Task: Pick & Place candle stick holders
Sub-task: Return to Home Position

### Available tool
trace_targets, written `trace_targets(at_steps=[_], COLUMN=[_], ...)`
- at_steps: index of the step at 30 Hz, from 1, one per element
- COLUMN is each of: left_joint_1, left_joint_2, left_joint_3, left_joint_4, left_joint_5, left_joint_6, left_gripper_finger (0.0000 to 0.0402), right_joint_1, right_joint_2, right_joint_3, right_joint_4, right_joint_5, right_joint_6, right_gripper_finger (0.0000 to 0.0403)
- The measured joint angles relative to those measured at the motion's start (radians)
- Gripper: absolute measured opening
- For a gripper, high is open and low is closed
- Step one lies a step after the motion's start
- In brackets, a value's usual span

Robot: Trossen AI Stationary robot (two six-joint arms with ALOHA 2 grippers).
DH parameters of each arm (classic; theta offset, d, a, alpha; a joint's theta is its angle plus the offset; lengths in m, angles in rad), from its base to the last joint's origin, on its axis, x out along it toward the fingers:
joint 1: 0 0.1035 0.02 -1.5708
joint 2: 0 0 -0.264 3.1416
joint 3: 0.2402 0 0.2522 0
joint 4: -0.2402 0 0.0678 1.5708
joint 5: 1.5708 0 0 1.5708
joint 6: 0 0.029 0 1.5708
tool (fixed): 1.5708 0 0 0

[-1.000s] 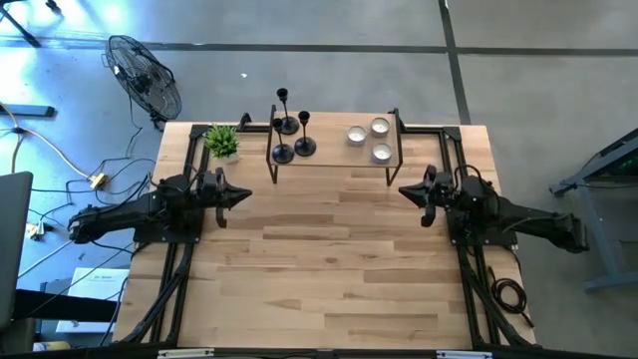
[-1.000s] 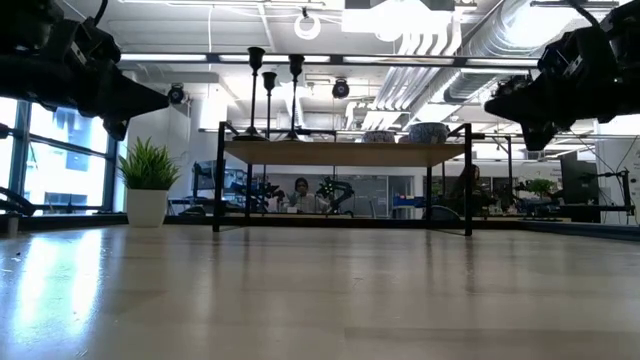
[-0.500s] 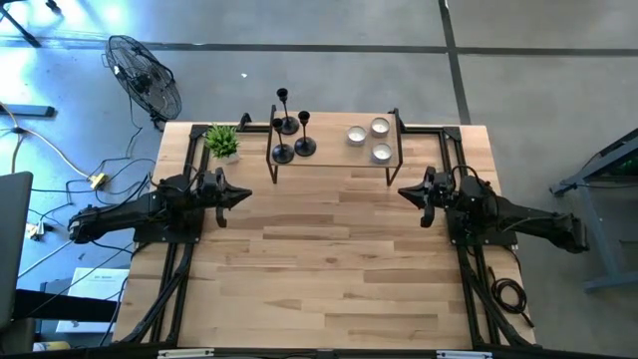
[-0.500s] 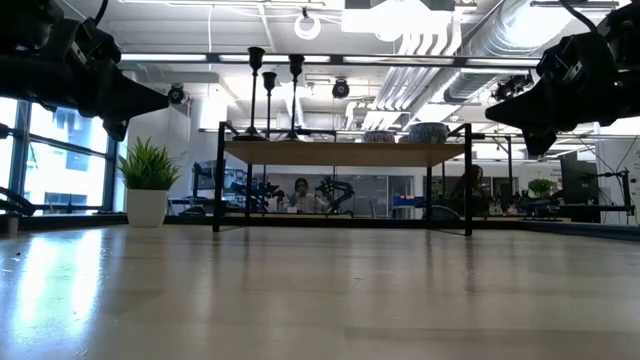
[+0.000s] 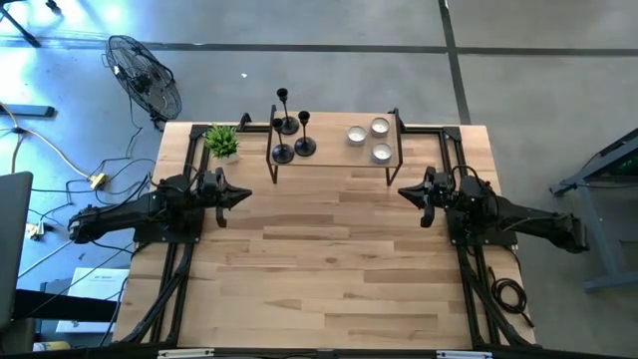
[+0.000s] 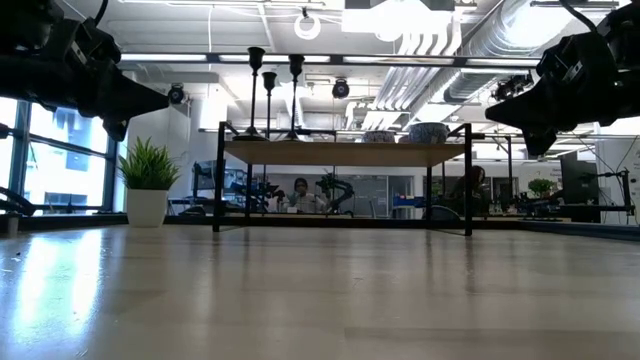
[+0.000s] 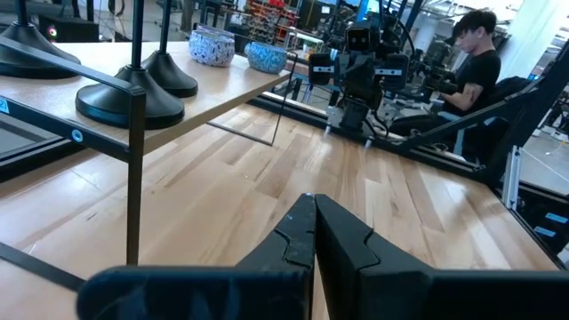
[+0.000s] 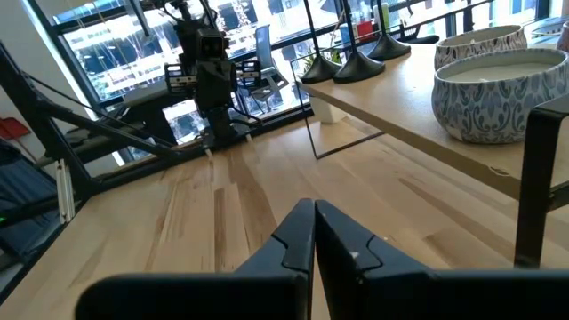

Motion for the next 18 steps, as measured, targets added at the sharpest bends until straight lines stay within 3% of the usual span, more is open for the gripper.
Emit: trace_targets(at_steps=[18], left_joint_1=[0.0], left_joint_2=[0.0], left_joint_3=[0.0], left_joint_4=[0.0], left_joint_5=[-0.001], left_joint_6=[0.0], left_gripper_finger=[0.0001], right_joint_1=[0.0], right_joint_2=[0.0], right_joint_3=[0.0], right_joint_4=[0.0], right_joint_5=[0.0], right_joint_6=[0.0], right_gripper_finger=[0.0004])
